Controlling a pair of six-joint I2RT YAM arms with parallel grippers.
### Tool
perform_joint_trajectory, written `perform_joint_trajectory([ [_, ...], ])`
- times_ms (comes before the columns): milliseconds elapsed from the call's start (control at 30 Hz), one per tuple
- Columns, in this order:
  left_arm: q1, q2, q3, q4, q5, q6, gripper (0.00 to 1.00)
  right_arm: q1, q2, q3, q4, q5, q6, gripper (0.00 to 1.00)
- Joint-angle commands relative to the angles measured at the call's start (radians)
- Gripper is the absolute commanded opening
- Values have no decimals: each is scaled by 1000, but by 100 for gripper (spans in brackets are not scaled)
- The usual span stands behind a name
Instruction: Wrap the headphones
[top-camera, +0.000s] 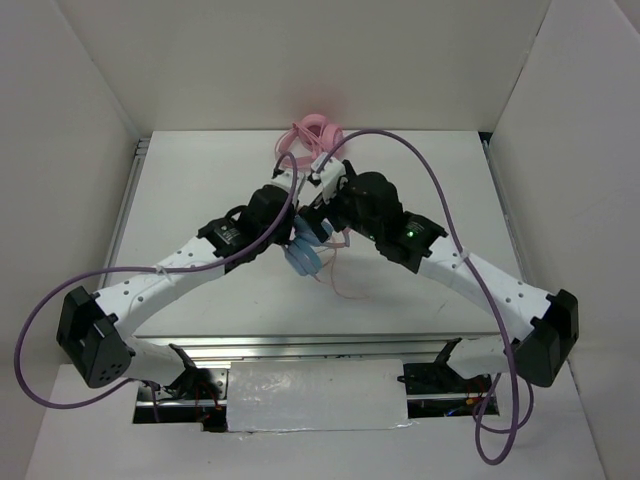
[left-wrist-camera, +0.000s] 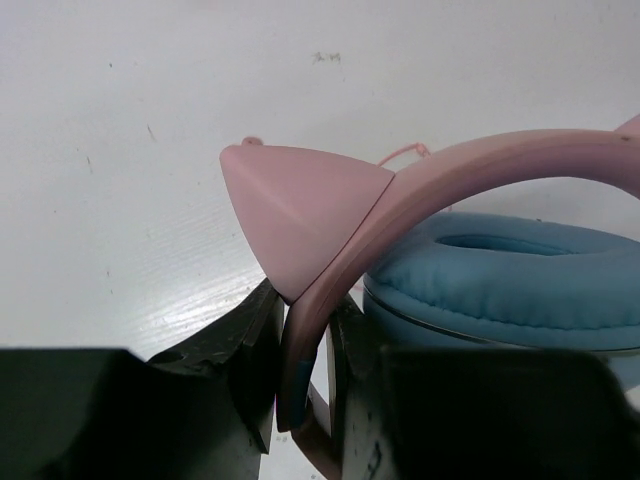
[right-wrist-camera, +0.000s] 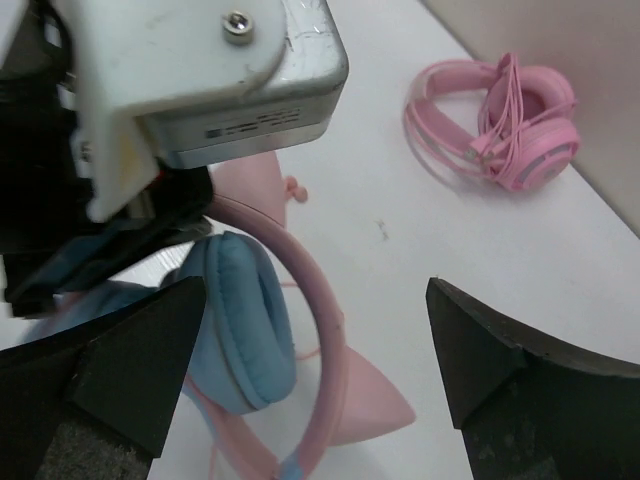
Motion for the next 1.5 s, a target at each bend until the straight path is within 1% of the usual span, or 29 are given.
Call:
perform_joint_trajectory([
  [0, -4, -26, 69, 158, -36, -15, 0, 19, -97, -32, 174, -12, 81, 100],
  [67, -4, -25, 81, 147, -72, -12, 0, 8, -171, -78, 219, -12, 113, 100],
  [167, -2, -6, 121, 118, -142, -9, 0, -7, -289, -159, 234, -53, 148, 100],
  [200, 4, 3, 127, 107, -150, -3, 0, -10, -350, -200, 263, -70, 174, 100],
  [267, 15, 12, 148, 99, -144, 15, 0, -20, -410, -242, 254, -70, 199, 100],
  [333, 39, 23, 167, 92, -151, 8, 0, -26, -495, -320, 219, -114, 237, 100],
  [500, 143, 40, 275, 61, -43, 23, 0, -40, -642, -535, 216, -151, 277, 100],
  [567, 165, 37, 317, 63, -24, 45, 0, -47, -663, -589, 223, -222, 274, 100],
  [633, 186, 41, 370, 69, -24, 77, 0, -60, -668, -681, 301, -268, 247, 100],
  [667, 193, 44, 392, 64, -24, 84, 0, -61, -654, -739, 343, -268, 243, 100],
  [700, 203, 52, 420, 44, -24, 100, 0, -70, -639, -764, 445, -268, 245, 100],
  [733, 206, 58, 468, 34, -24, 106, 0, -79, -621, -782, 496, -268, 248, 100],
  [767, 214, 64, 489, 20, -24, 112, 0, -89, -570, -803, 597, -272, 253, 100],
  [833, 226, 70, 557, 4, -15, 114, 0, -118, -495, -814, 700, -277, 254, 100],
  [867, 231, 72, 581, -17, -4, 115, 0, -130, -401, -802, 749, -274, 263, 100],
  [900, 243, 78, 605, -25, 6, 118, 0, -141, -347, -790, 830, -266, 272, 100],
  [933, 249, 84, 660, -37, 28, 114, 0, -167, -240, -749, 863, -262, 277, 100],
  [1000, 263, 92, 710, -63, 49, 112, 0, -187, -141, -707, 935, -263, 306, 100],
  [1033, 268, 98, 751, -74, 60, 108, 0, -204, -55, -671, 1032, -268, 381, 100],
  [1067, 274, 104, 771, -89, 63, 105, 0, -207, -14, -661, 1095, -272, 418, 100],
  [1100, 277, 113, 815, -97, 57, 95, 0, -210, 29, -649, 1224, -300, 509, 100],
  [1133, 285, 128, 837, -115, 51, 91, 0, -205, 103, -624, 1325, -326, 553, 100],
  [1200, 294, 148, 907, -138, 45, 95, 0, -184, 163, -612, 1390, -402, 622, 100],
  [1267, 311, 184, 958, -178, 37, 98, 0, -134, 223, -621, 1433, -401, 606, 100],
  [1300, 318, 193, 1001, -189, 40, 97, 0, -121, 250, -624, 1428, -374, 593, 100],
  [1400, 341, 211, 1044, -203, 57, 97, 0, -106, 293, -606, 1400, -378, 596, 100],
  [1467, 357, 210, 1056, -203, 72, 88, 0, -92, 364, -546, 1406, -374, 631, 100],
])
